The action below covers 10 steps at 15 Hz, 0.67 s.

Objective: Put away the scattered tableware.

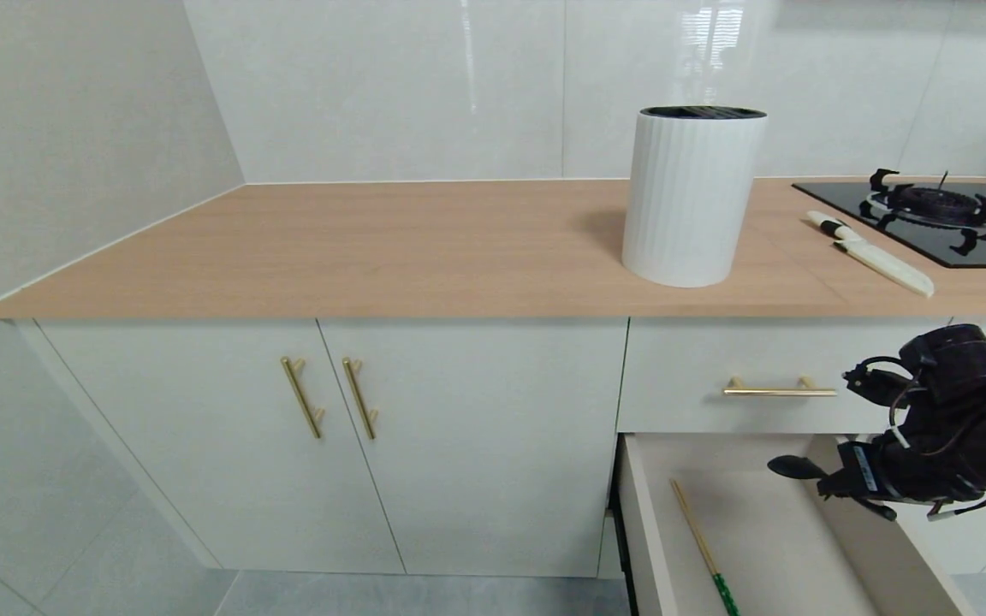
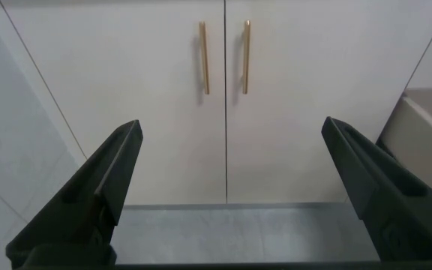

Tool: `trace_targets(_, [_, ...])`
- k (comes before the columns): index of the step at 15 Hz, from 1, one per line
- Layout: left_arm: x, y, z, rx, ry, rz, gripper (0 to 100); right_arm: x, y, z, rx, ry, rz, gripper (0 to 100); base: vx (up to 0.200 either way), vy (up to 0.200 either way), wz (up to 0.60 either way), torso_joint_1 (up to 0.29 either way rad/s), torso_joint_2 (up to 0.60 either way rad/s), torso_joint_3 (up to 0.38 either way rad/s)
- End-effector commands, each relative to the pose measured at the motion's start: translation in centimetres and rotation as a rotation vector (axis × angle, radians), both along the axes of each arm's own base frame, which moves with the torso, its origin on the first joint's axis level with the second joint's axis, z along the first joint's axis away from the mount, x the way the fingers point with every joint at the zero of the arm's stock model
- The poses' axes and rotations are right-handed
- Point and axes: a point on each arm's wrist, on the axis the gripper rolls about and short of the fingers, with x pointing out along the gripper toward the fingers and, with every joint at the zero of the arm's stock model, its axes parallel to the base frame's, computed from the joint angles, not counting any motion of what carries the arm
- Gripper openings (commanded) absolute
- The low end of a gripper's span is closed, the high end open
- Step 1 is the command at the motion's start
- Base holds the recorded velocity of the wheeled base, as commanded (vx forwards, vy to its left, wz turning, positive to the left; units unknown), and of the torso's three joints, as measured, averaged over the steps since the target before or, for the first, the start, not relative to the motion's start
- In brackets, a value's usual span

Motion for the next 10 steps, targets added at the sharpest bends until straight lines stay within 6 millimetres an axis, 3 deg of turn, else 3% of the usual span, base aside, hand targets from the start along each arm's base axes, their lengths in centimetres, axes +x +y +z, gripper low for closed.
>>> trace_targets(1, [0.0, 0.0, 0.0, 0.0, 0.001, 0.0, 100, 1.1, 0.1, -1.2, -0.001, 0.003, 0.003, 0, 0.0, 0.0, 0.0, -0.134, 0.46, 0.33])
trace_targets(5, [0.0, 0.0, 0.0, 0.0, 0.001, 0.0, 100, 2.7, 0.4, -3.0, -0.029, -0.026, 0.008, 0, 0.0, 0.0, 0.0, -0.094, 0.45, 0.353])
trace_targets(8, [0.0, 0.0, 0.0, 0.0, 0.001, 0.0, 100, 3.0, 0.3, -3.0, -0.039, -0.046, 0.0, 0, 0.0, 0.0, 0.0, -0.04, 0.42, 0.373])
trace_targets(10, [0.0, 0.0, 0.0, 0.0, 0.001, 0.0, 100, 2.9, 0.4, -3.1, -0.04, -0.045, 0.005, 0, 0.0, 0.0, 0.0, -0.015, 0.18, 0.166])
